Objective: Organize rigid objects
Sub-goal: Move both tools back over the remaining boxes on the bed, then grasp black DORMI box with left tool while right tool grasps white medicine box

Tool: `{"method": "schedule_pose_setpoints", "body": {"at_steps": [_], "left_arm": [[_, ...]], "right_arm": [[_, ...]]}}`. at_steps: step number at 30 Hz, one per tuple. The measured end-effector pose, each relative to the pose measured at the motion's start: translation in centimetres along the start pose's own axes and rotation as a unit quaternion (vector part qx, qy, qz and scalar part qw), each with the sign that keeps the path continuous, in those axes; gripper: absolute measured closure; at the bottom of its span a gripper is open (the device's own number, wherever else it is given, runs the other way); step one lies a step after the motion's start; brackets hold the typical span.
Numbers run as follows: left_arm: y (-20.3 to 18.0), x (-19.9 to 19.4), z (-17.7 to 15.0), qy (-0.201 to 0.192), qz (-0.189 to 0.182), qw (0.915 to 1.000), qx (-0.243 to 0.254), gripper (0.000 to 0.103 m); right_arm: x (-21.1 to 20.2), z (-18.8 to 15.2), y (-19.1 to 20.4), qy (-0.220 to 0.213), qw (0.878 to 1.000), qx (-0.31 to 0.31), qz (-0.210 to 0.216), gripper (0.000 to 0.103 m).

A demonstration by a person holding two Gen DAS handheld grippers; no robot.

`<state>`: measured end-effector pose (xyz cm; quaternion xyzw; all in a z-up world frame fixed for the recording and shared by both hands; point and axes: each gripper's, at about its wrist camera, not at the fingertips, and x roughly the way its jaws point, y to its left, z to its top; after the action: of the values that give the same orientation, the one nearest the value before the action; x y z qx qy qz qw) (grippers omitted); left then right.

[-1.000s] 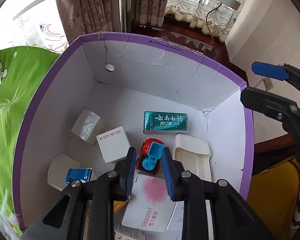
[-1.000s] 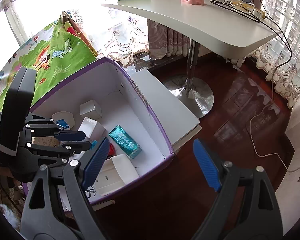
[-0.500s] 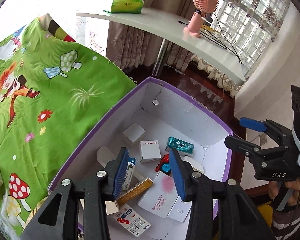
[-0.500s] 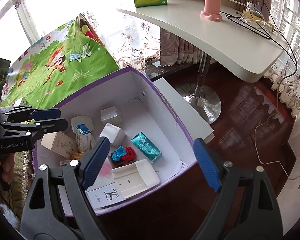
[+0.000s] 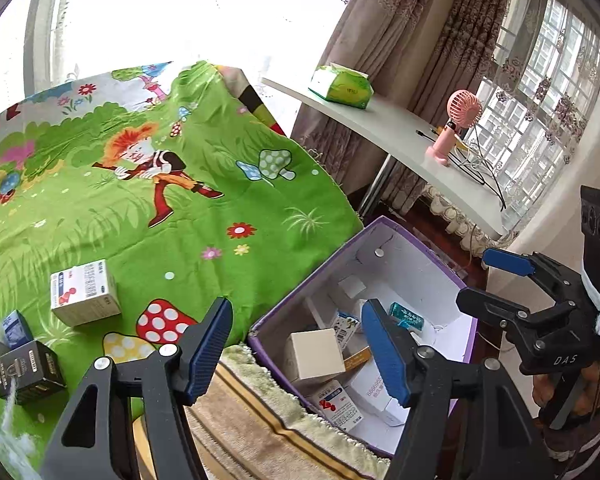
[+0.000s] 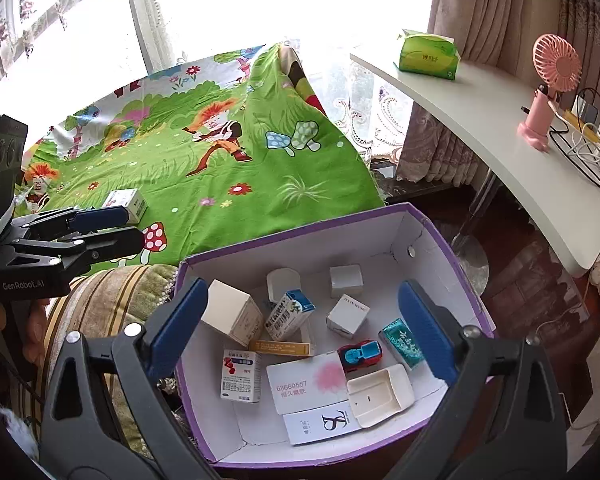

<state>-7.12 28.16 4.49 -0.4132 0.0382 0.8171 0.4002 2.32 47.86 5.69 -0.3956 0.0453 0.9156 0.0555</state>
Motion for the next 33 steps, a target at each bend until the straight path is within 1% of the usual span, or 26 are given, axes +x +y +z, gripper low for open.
{"method": "schedule_pose_setpoints", "body": {"at_steps": [2,4,6,9,15,19,25,26,28,29,33], "left_arm": [[1.6,-1.0,-0.4,-0.005,0.014,0.9998,-0.016,0.029],[3.3,-2.1,-0.8,-0.010,0.035,0.9988,-0.035,0.023],[5.2,-3.2,-1.3,-0.013,0.057,0.9968,-0.055,0.019],[8.0,-4.3,-2.0,-0.011,0.085,0.9926,-0.086,0.019],[13.5,-6.0,-4.0,0.003,0.128,0.9807,-0.148,0.017],[16.1,-6.4,-5.5,0.024,0.136,0.9721,-0.189,0.016],[17.9,-5.9,-6.3,0.053,0.158,0.9630,-0.212,0.012],[18.1,-5.7,-6.2,0.059,0.161,0.9618,-0.213,0.011],[18.5,-5.1,-6.0,0.068,0.173,0.9592,-0.213,0.004],[18.6,-4.8,-5.9,0.076,0.178,0.9575,-0.213,0.002],[19.2,-3.4,-5.3,0.095,0.197,0.9536,-0.206,0.001]], "right_arm": [[-0.2,0.7,1.4,-0.011,1.000,-0.008,-0.005,0.004],[-0.4,1.3,2.6,-0.022,1.000,-0.005,-0.009,0.001],[-0.4,1.8,3.6,-0.030,1.000,0.000,-0.007,0.001],[-0.1,2.3,5.2,-0.046,0.999,0.002,0.010,0.001],[2.0,3.1,8.2,-0.031,0.999,-0.011,0.021,0.001],[3.8,3.3,10.1,-0.001,0.998,-0.018,0.055,0.001],[6.7,3.7,13.3,0.030,0.997,-0.024,0.064,0.001],[7.1,3.8,13.7,0.033,0.997,-0.022,0.069,0.001],[8.0,4.1,14.6,0.038,0.996,-0.021,0.073,0.001],[8.4,4.2,15.1,0.041,0.996,-0.023,0.073,0.001],[10.0,4.6,17.0,0.050,0.995,-0.032,0.081,0.001]]}}
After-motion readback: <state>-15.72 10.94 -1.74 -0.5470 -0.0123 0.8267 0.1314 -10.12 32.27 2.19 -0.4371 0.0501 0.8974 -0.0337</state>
